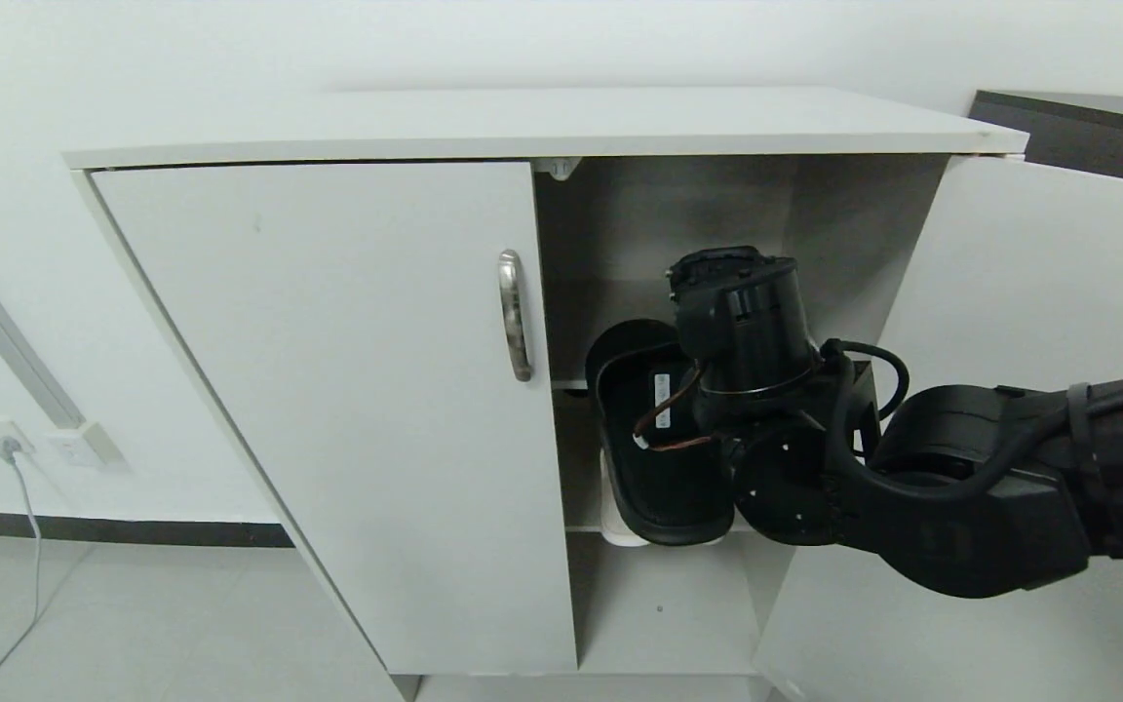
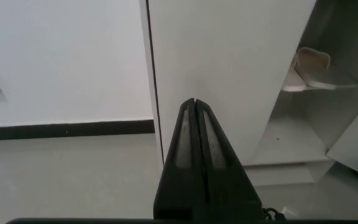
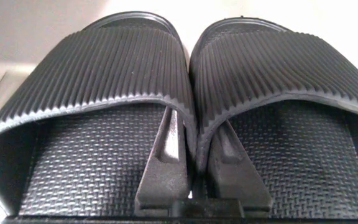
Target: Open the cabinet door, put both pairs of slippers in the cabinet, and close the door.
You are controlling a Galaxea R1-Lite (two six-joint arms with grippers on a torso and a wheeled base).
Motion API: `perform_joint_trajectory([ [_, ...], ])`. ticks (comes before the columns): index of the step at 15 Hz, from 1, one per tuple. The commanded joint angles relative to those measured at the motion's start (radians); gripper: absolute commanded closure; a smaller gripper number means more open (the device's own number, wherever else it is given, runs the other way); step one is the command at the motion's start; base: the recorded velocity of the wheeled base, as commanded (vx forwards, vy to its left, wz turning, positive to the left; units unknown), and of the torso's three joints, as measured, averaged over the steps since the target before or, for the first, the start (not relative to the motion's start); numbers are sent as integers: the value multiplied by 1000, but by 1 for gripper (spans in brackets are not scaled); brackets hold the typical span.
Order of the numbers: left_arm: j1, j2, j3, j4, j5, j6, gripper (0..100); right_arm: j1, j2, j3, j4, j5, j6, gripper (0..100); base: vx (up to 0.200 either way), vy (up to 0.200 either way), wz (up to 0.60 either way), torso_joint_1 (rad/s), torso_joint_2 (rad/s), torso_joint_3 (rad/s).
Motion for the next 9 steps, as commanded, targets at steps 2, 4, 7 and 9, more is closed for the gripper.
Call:
perform_joint_trajectory([
  [2,0,1,0,-1,0,1,100,-2,0,0,-3,0,0,100,100,0,0,-1,1,1],
  [4,0,1,0,-1,0,1,100,-14,12,-11,-3,1,2,100,0,0,0,0,0,0],
  [7,0,1,0,-1,0,1,100,-39,62,-71,-5,5,2,100,0,0,0,0,0,0],
  [9,0,1,0,-1,0,1,100,-59,99,-121,0,8,0,100,0,0,0,0,0,0],
])
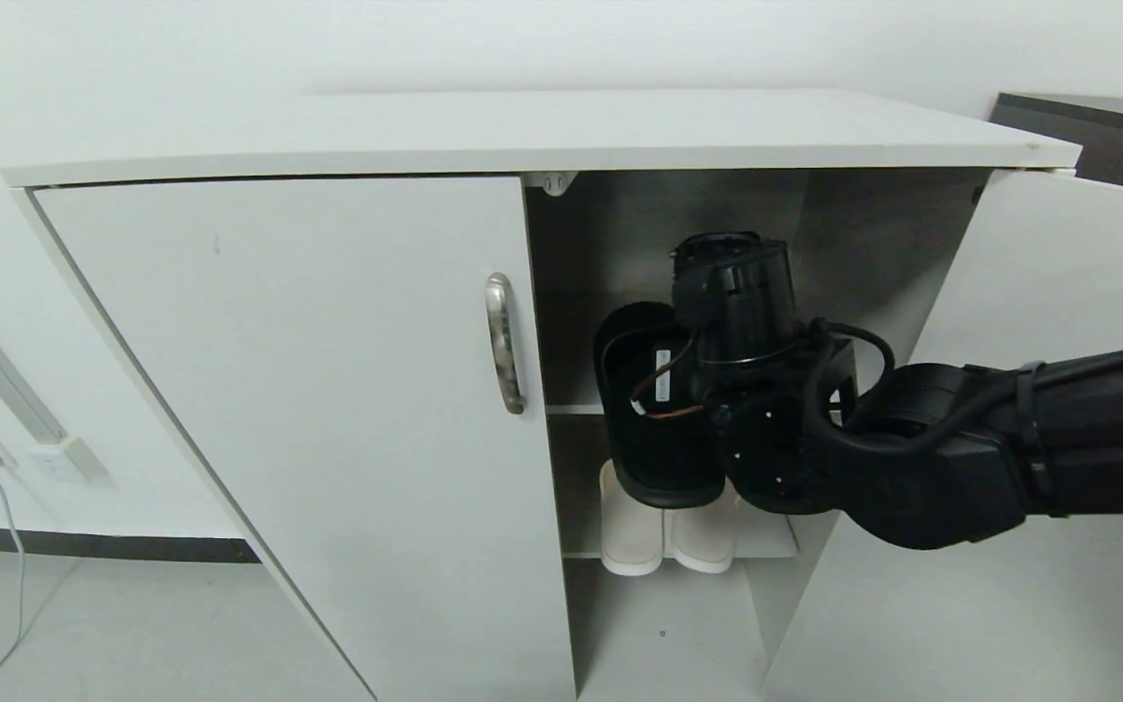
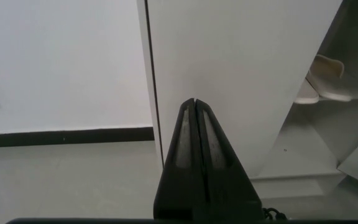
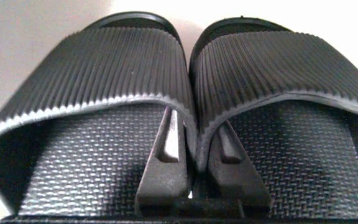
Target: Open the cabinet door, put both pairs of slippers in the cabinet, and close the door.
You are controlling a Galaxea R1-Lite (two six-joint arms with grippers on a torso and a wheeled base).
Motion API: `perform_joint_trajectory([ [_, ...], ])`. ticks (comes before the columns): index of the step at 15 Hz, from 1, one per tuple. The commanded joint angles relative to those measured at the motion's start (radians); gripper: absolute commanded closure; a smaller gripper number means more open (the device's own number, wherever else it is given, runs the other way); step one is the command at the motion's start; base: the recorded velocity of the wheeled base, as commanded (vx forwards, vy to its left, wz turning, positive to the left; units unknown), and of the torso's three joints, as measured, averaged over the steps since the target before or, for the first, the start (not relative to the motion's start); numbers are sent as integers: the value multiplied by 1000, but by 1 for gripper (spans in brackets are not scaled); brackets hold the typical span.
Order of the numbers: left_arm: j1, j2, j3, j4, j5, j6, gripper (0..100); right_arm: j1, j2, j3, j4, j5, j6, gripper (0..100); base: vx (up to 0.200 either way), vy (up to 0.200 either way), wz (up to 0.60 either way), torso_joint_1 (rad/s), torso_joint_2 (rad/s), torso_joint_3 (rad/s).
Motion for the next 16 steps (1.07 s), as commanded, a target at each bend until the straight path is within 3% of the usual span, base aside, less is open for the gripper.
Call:
perform_joint_trajectory([
  [1,0,1,0,0,0,0,100,-20,57,-58,5,6,-3,100,0,0,0,0,0,0],
  [10,0,1,0,0,0,-2,100,-117,171,-334,148,31,-21,100,0,0,0,0,0,0],
  [16,0,1,0,0,0,-2,100,-139,209,-396,165,66,-21,100,0,0,0,0,0,0],
])
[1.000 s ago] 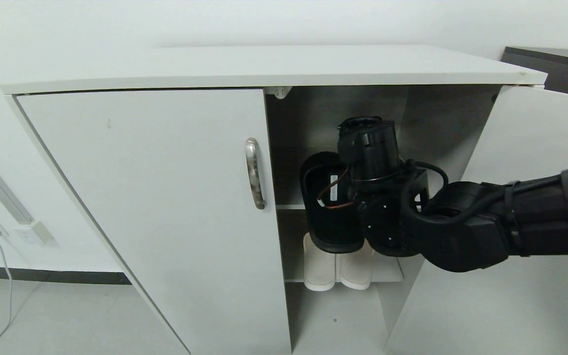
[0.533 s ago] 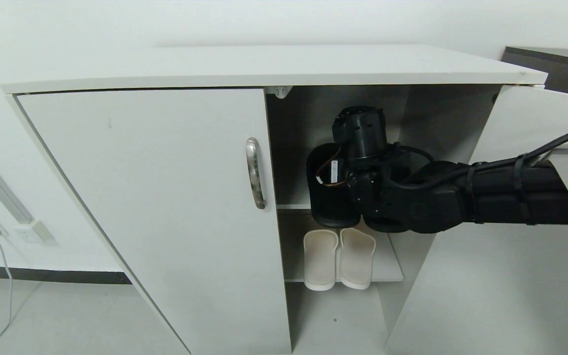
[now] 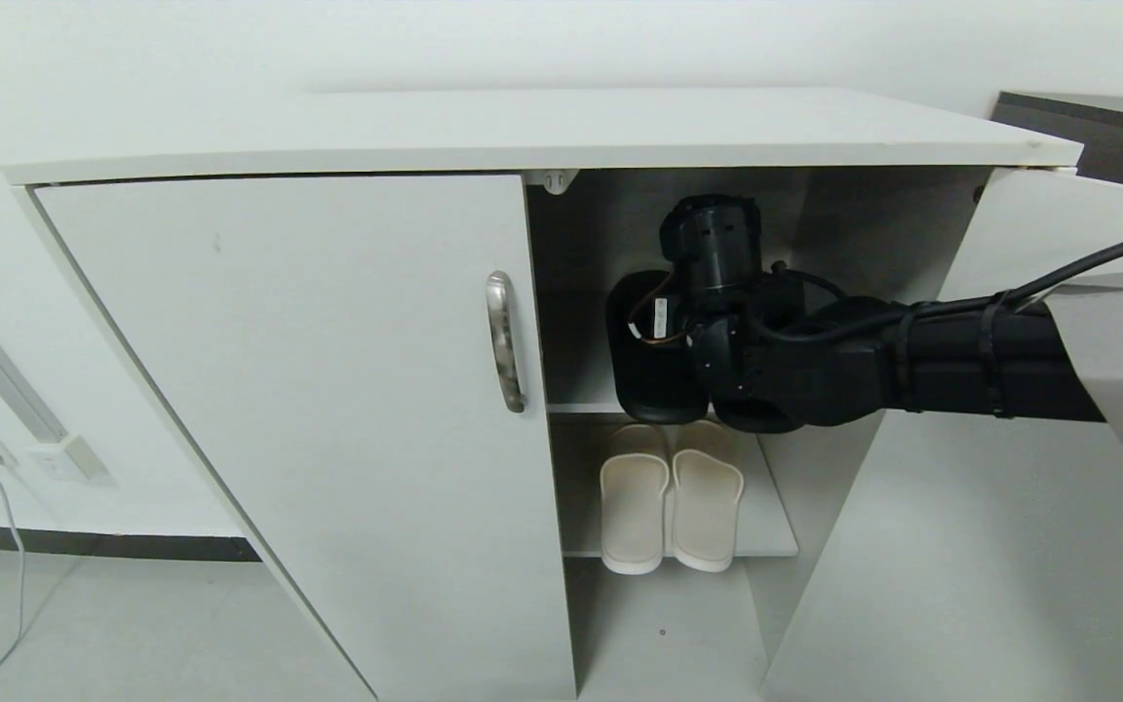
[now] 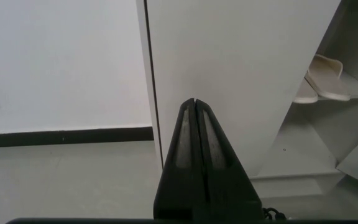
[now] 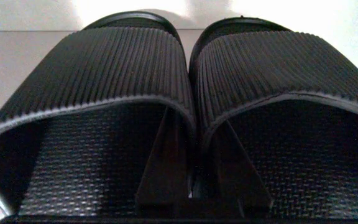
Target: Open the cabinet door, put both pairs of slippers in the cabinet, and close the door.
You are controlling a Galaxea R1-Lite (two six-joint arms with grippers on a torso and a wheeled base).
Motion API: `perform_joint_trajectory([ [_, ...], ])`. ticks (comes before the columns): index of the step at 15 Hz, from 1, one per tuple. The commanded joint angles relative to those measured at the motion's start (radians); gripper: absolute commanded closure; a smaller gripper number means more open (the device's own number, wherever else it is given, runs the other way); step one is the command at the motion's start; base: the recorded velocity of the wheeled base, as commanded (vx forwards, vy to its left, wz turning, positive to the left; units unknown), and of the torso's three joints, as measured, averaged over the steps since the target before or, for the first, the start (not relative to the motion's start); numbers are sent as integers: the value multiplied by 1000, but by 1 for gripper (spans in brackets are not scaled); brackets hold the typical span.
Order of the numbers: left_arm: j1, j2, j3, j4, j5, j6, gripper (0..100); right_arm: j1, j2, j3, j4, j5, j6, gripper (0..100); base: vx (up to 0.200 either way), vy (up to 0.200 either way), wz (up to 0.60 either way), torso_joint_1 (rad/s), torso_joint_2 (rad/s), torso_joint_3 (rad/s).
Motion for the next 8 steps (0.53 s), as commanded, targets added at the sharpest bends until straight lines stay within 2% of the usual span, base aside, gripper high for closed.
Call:
perform_joint_trajectory([
  [1,0,1,0,0,0,0,100,-5,14,-6,-1,0,0,100,0,0,0,0,0,0],
  [8,0,1,0,0,0,0,100,-14,28,-4,-3,14,5,100,0,0,0,0,0,0],
])
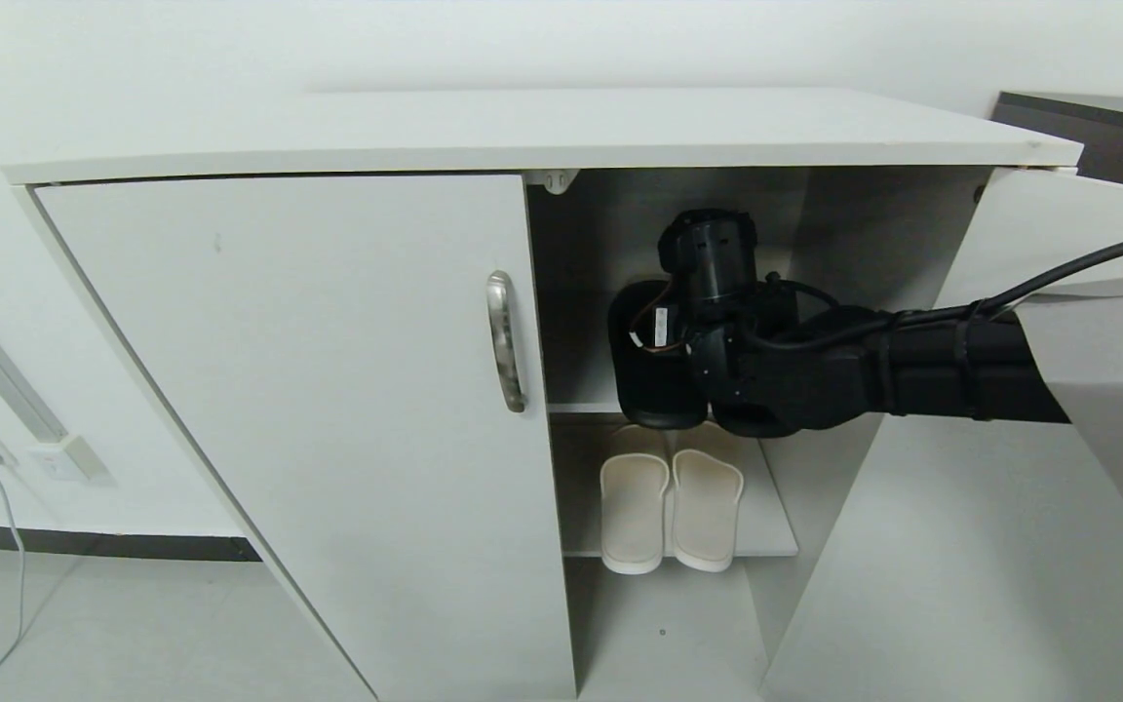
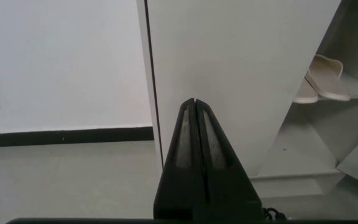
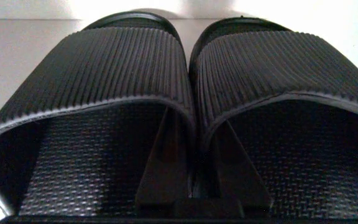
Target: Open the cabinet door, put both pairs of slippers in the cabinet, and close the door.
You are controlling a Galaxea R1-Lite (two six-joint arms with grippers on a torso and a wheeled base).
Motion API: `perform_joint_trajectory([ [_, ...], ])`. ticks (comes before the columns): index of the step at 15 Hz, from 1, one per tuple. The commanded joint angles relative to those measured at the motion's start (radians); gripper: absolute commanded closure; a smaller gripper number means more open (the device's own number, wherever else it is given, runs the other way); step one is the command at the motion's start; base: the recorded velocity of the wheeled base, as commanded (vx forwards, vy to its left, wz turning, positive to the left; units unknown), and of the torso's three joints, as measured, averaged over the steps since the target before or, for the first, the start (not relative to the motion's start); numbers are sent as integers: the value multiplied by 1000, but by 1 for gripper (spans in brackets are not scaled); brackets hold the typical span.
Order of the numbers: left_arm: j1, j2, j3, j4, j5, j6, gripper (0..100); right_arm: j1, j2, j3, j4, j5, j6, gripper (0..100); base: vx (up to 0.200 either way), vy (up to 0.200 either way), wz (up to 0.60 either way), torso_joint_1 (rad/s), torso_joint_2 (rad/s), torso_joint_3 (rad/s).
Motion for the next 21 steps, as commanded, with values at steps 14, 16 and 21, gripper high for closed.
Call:
perform_joint_trajectory([
  [14,0,1,0,0,1,-2,100,118,-278,362,-10,-10,53,0,0,0,0,0,0,0],
  [16,0,1,0,0,1,-2,100,157,-352,476,-11,-2,90,0,0,0,0,0,0,0],
  [21,0,1,0,0,1,-2,100,223,-462,685,-105,29,128,0,0,0,0,0,0,0],
])
